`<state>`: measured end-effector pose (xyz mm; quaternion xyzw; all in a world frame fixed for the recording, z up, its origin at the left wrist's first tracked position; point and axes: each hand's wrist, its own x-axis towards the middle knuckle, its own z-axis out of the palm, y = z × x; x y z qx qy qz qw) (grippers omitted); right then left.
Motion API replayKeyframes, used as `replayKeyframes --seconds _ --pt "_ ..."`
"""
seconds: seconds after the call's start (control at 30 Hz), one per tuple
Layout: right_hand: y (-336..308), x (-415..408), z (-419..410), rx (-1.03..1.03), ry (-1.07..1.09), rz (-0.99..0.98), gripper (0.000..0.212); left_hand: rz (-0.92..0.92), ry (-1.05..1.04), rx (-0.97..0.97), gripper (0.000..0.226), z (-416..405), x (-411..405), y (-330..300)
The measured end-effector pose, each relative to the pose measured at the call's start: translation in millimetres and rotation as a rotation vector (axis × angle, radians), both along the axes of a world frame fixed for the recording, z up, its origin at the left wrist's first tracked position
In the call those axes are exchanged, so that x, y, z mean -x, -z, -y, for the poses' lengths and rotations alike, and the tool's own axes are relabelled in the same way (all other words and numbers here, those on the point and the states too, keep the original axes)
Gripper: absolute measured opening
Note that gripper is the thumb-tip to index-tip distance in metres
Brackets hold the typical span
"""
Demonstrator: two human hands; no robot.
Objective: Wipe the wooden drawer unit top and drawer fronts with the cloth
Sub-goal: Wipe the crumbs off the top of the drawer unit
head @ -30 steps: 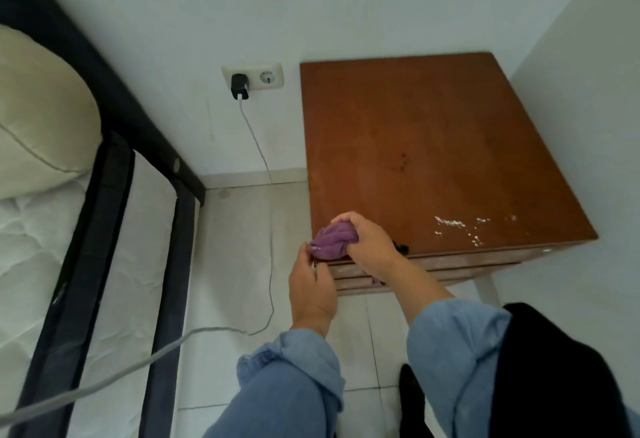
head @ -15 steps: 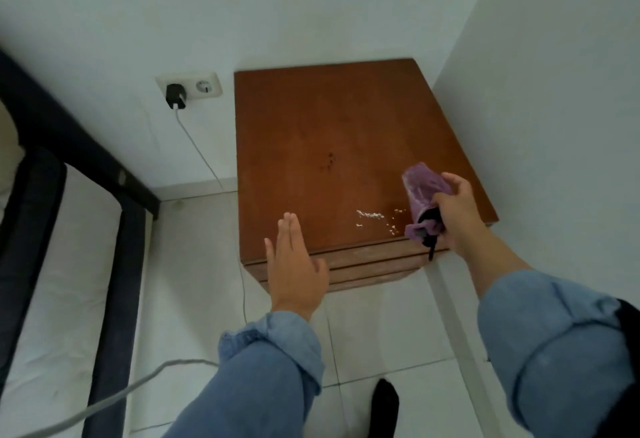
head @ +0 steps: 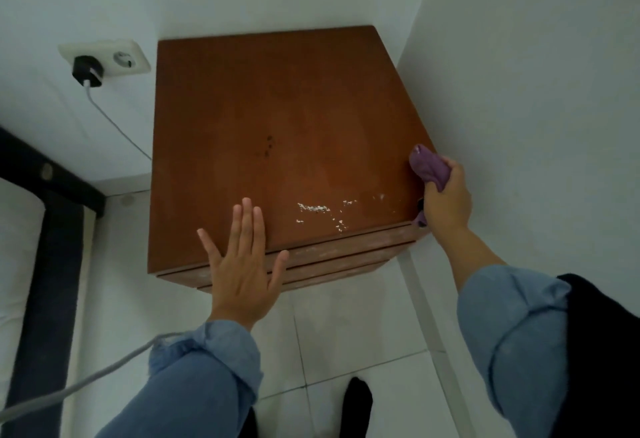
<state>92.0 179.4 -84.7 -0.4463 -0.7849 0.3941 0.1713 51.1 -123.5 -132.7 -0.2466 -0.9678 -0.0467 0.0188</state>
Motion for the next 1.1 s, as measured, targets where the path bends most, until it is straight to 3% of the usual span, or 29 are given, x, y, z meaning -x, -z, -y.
replayKeyframes --seconds 0.13,0.37,0.5,0.67,0.83,0.97,1.1 --pt "1 5 31 0.024 -0.005 0.024 0.048 -0.003 -0.009 -0.033 0.081 -3 0 1" --pt "3 27 157 0.066 -0.367 0.034 0.052 -0.003 -0.008 -0.081 0.078 1 4 3" --pt "2 28 159 0.104 -0.372 0.035 0.052 -0.022 -0.006 -0.154 0.069 16 4 -2" --pt "-5 29 160 0.095 -0.336 0.046 0.049 0.112 -0.580 -0.459 0.072 59 1 -3" --pt "-3 35 172 0.141 -0.224 0.043 0.046 0.288 -0.671 -0.943 0.079 77 1 -15" --pt "-3 38 208 0.168 -0.245 0.022 0.050 0.382 -0.761 -1.121 0.076 82 7 -23" --pt "-2 40 251 0.196 -0.359 -0.003 0.051 0.497 -0.753 -1.223 0.058 92 8 -33"
